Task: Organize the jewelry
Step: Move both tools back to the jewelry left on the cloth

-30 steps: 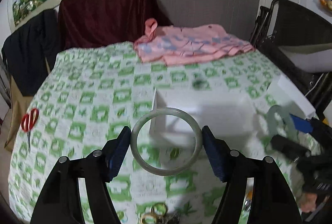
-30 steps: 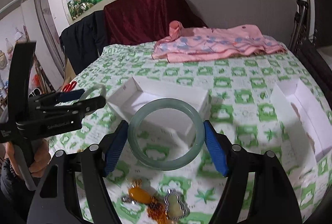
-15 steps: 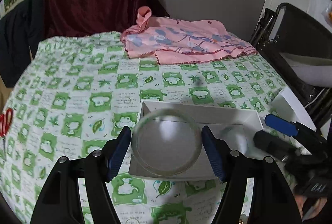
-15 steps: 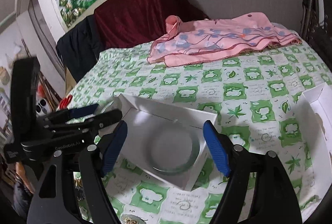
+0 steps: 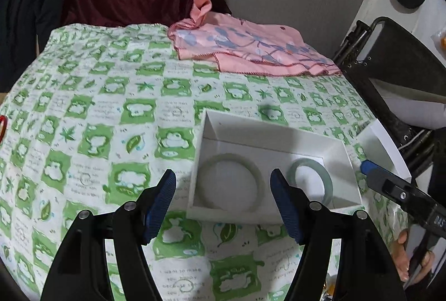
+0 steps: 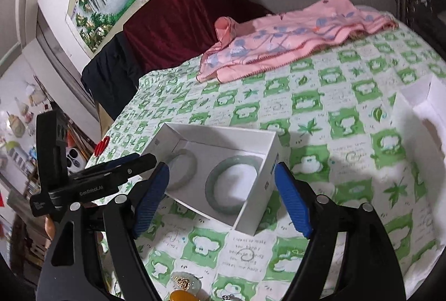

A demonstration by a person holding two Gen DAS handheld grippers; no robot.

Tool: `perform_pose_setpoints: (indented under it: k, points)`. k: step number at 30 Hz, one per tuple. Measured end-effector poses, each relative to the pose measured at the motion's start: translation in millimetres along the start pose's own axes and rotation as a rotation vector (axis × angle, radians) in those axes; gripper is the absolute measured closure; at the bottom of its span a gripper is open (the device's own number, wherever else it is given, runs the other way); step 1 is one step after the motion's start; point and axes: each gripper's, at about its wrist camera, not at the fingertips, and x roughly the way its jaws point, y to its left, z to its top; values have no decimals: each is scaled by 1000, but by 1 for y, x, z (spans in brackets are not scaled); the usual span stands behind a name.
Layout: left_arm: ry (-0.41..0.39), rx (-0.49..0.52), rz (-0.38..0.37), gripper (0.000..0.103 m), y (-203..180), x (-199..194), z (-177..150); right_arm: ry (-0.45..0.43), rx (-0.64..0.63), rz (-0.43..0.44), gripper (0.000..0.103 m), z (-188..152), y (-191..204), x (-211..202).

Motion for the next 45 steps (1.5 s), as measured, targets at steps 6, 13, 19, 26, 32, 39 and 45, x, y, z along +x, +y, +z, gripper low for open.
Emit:
perform_pose_setpoints:
  k: [6,13,19,26,32,39,45]
  points:
    - [19,50,14,31,-12,7,-8,46,16,31,29,-2,-2,14]
    - [11,54,13,27,-19,2,-18,40,6,27,23,0,0,20]
    - [10,13,-14,26,-12,-8,-26,45,-43,20,19,-1,11,27]
    - [-21,40,51,23,-12,-18,-32,0,-49,6,19,1,9,17]
    - [-79,23,164,17,2,-43,-48,-71,-50,-61,17,-10,9,-13]
    - [-81,-27,218,15,17,-71,-86,-116,-63,-163,12,-63,10,-52]
    - [-49,-7,260,15,16,-86,-125,-120,-95,-206,11,-105,19,-76]
